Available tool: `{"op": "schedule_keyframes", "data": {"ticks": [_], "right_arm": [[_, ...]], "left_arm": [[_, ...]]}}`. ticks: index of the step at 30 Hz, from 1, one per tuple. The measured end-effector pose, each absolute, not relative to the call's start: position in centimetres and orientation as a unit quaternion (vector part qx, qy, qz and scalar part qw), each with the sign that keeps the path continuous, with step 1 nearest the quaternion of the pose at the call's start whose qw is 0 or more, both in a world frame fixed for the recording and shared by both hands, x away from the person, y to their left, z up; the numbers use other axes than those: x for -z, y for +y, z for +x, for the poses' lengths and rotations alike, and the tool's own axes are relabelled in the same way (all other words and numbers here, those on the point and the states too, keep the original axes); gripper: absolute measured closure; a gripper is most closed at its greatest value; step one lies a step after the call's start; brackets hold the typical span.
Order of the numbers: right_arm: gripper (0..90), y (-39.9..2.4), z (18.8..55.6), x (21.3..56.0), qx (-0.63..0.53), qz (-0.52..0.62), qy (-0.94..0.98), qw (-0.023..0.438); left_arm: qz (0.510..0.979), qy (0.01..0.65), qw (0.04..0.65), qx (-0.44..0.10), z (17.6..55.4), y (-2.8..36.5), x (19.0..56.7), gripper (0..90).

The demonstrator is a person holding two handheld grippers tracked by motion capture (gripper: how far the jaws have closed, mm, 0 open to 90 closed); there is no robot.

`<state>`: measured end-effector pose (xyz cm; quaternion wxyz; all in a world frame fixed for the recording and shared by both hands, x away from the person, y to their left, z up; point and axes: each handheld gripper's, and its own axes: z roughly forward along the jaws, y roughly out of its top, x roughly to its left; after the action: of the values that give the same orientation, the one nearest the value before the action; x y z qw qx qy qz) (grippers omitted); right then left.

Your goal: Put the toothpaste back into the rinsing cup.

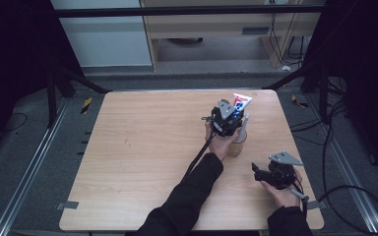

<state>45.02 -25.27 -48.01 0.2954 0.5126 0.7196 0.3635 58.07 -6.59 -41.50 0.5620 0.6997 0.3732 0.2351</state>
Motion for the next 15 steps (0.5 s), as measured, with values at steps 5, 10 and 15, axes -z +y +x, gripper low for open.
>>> {"op": "schedule_keyframes", "data": {"ticks": [5, 10, 15], "right_arm": [[19.7, -25.28, 45.03, 48.03, -0.363, 0.513, 0.720, 0.295], [19.6, -25.25, 45.06, 48.07, -0.364, 0.512, 0.720, 0.294], [19.5, -25.23, 45.05, 48.05, -0.364, 0.511, 0.721, 0.296]], "left_arm": [[0.702, 0.373, 0.557, -0.240, 57.94, -6.66, 42.03, 69.1], [0.705, 0.370, 0.555, -0.239, 57.80, -6.62, 42.24, 68.7], [0.712, 0.365, 0.550, -0.238, 57.56, -6.54, 42.58, 68.4]]}}
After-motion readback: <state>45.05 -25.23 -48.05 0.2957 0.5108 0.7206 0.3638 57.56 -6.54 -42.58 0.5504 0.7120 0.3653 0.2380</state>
